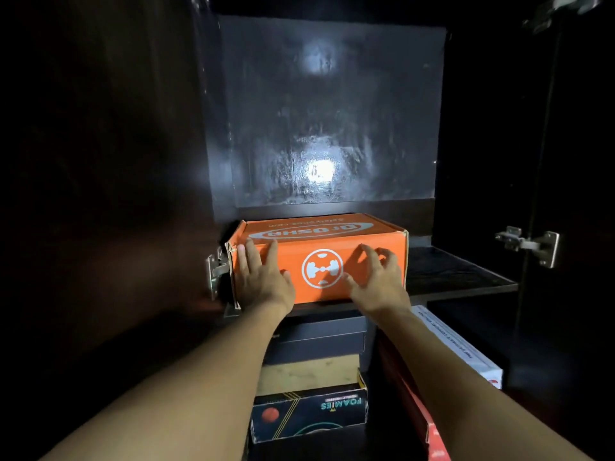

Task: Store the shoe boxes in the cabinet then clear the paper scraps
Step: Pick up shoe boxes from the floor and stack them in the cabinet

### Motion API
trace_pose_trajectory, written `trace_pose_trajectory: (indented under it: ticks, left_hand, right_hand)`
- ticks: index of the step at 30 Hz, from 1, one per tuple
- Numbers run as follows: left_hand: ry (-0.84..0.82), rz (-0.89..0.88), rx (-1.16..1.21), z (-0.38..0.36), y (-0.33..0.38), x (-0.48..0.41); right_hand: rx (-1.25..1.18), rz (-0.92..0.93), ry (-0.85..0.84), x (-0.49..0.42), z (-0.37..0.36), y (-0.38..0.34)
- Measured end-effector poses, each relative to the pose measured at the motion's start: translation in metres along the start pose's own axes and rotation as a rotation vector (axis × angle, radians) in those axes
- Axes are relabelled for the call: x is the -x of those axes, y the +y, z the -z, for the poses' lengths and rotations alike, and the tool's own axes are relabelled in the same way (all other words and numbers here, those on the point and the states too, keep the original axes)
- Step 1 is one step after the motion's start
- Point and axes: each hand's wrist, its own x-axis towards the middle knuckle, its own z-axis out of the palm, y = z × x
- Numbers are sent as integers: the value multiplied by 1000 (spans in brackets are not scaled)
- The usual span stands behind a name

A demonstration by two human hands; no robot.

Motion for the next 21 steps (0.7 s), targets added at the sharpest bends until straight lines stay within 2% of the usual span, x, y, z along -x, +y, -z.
trace_pose_trajectory:
  ticks: [4, 8, 14, 18, 21]
  left_hand:
    - [-155, 59, -54, -6, 0, -34]
    - [-156, 30, -93, -19, -6, -39]
    - [-241, 39, -100, -7, -6, -37]
    - [-321, 85, -30, 12, 7, -38]
    - [-303, 73, 49, 18, 16, -26]
  right_hand:
    - [31, -26, -144, -26, -18, -8]
    - [1, -30, -22, -37, -23, -10]
    - [95, -36, -85, -30, -3, -5]
    - [115, -52, -31, -9, 22, -4]
    - [116, -57, -11, 15, 43, -4]
